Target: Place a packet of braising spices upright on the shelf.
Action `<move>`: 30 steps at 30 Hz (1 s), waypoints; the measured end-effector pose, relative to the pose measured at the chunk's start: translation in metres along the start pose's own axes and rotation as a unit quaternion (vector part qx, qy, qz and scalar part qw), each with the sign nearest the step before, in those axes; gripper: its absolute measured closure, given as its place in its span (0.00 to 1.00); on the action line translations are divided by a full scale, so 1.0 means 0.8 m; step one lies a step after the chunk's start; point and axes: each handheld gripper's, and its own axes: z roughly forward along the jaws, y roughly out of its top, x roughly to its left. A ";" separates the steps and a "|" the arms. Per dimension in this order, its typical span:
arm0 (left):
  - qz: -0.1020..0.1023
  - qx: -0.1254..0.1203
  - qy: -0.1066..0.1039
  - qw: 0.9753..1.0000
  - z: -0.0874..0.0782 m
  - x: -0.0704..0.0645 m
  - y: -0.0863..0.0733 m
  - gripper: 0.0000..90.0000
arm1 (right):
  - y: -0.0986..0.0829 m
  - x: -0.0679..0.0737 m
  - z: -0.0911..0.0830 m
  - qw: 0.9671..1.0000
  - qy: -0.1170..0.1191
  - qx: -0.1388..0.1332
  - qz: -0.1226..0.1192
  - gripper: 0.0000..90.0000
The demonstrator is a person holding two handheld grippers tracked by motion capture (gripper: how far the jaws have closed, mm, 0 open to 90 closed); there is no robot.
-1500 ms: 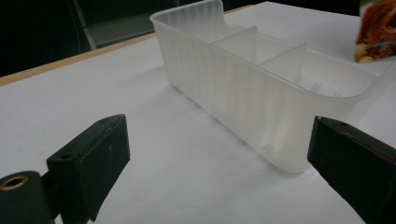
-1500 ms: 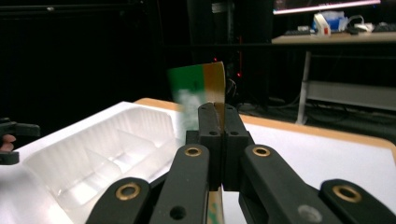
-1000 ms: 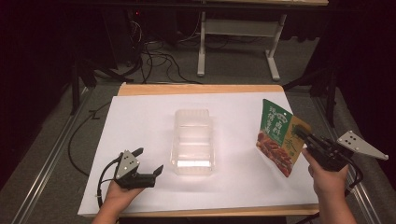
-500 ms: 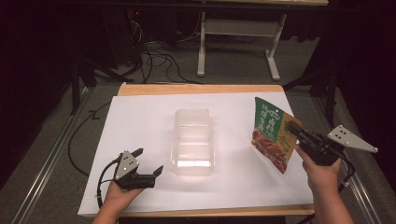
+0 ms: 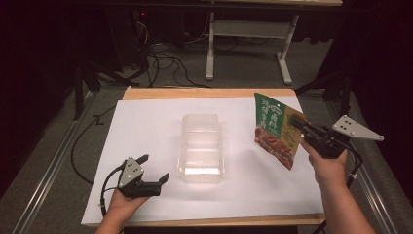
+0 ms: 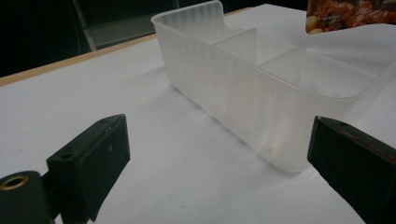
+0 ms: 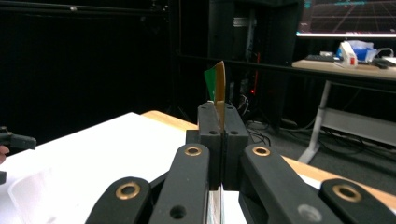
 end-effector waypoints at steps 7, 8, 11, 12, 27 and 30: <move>-0.001 -0.001 0.001 1.000 -0.002 0.001 -0.001 0.07 | 0.012 0.008 0.025 1.000 0.024 -0.010 0.003 1.00; -0.001 -0.001 0.002 1.000 -0.002 0.001 -0.001 0.07 | 0.013 0.010 0.029 1.000 0.029 -0.012 0.002 1.00; 0.000 -0.001 0.000 1.000 -0.001 0.000 0.000 0.07 | 0.017 0.018 0.041 0.999 0.040 -0.017 0.005 1.00; 0.000 -0.001 -0.001 1.000 -0.001 0.000 0.000 0.07 | 0.018 0.021 0.045 0.999 0.044 -0.017 0.005 1.00; 0.001 -0.003 -0.002 1.000 -0.001 0.000 0.000 0.07 | 0.037 0.059 0.090 0.995 0.093 -0.043 -0.003 1.00; 0.001 -0.003 -0.003 1.000 -0.002 0.000 0.000 0.07 | 0.039 0.067 0.100 0.994 0.102 -0.046 -0.006 1.00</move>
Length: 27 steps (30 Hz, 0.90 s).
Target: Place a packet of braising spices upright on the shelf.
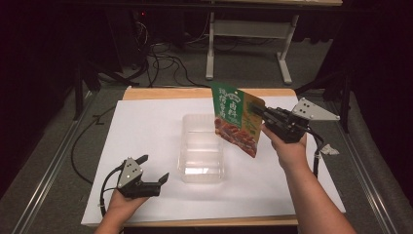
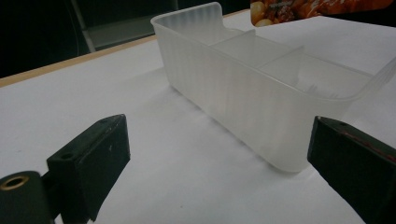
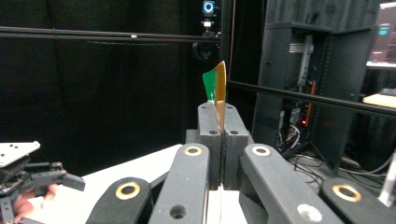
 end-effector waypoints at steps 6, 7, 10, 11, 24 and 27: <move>0.000 0.000 0.002 1.000 0.000 -0.001 0.000 0.07 | -0.001 0.009 0.022 1.000 0.016 -0.002 -0.002 1.00; 0.001 0.000 0.002 1.000 0.000 -0.001 0.000 0.07 | -0.002 0.010 0.025 1.000 0.019 0.000 -0.001 1.00; 0.001 0.000 0.002 1.000 0.000 -0.001 0.000 0.07 | -0.004 0.014 0.035 1.000 0.026 0.001 -0.003 1.00; 0.000 0.000 0.001 1.000 0.000 -0.001 0.000 0.07 | -0.005 0.015 0.038 1.000 0.028 0.001 -0.002 1.00; -0.002 -0.004 0.000 1.000 -0.002 0.000 0.000 0.07 | -0.014 0.021 0.069 0.999 0.048 0.003 -0.001 1.00; -0.002 -0.004 0.000 1.000 -0.002 0.000 0.000 0.07 | -0.016 0.020 0.073 0.999 0.051 0.004 -0.003 1.00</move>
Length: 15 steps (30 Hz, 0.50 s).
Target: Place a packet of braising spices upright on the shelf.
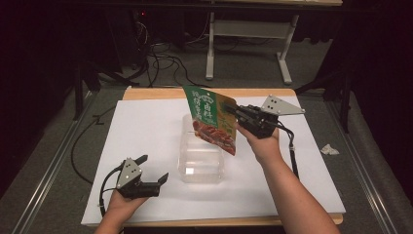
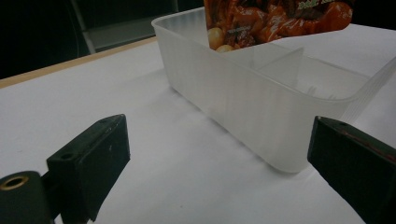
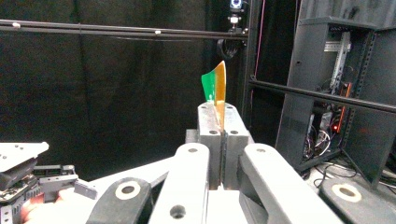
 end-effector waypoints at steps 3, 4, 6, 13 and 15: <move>0.000 0.001 -0.001 1.000 0.001 0.001 0.000 0.07 | -0.003 -0.001 0.004 1.000 0.004 -0.002 0.002 1.00; -0.001 0.001 -0.002 1.000 0.001 0.001 0.000 0.07 | -0.004 -0.002 0.006 1.000 0.005 -0.001 0.001 1.00; 0.000 0.002 -0.002 1.000 0.001 0.001 0.000 0.07 | -0.006 -0.002 0.010 1.000 0.007 0.001 0.000 1.00; 0.000 0.002 -0.002 1.000 0.001 0.000 0.000 0.07 | -0.011 -0.002 0.022 1.000 0.010 -0.002 0.000 1.00; -0.001 0.003 -0.003 1.000 0.002 0.000 0.000 0.07 | -0.013 -0.001 0.026 1.000 0.010 -0.002 -0.004 1.00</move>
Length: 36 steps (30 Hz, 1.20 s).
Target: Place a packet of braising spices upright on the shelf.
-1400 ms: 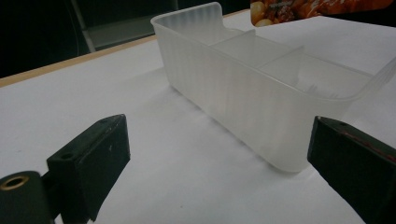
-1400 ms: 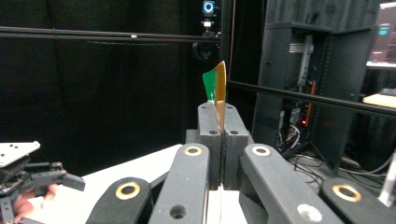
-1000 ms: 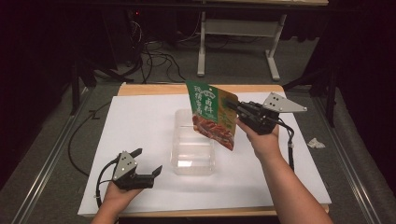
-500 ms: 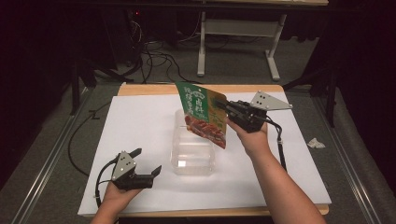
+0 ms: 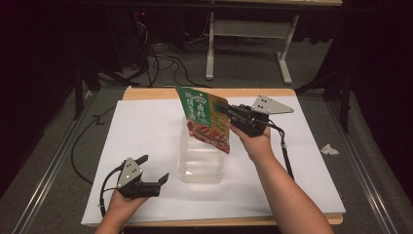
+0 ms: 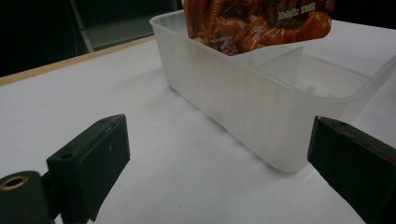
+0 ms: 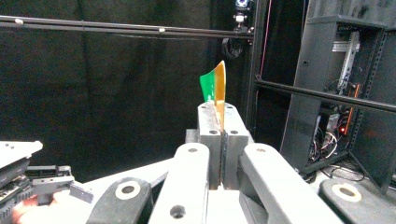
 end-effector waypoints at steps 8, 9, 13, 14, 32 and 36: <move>-0.001 0.001 -0.001 1.000 0.000 -0.001 0.000 0.07 | -0.011 -0.002 0.011 1.000 -0.008 -0.005 0.004 1.00; -0.001 0.002 -0.001 1.000 0.000 -0.001 0.000 0.07 | -0.013 -0.003 0.012 1.000 -0.010 -0.005 0.007 1.00; -0.002 0.002 -0.001 1.000 0.001 0.000 -0.001 0.07 | -0.017 -0.003 0.017 1.000 -0.014 -0.011 0.008 1.00; -0.002 0.002 -0.001 1.000 0.001 0.000 -0.001 0.07 | -0.017 -0.003 0.017 1.000 -0.014 -0.012 0.008 1.00; -0.002 0.001 -0.001 1.000 0.000 0.000 -0.001 0.07 | -0.038 -0.008 0.013 0.999 -0.035 -0.005 0.018 1.00; -0.001 0.001 0.000 1.000 0.000 0.000 -0.001 0.07 | -0.043 -0.008 0.013 0.999 -0.039 0.005 0.014 1.00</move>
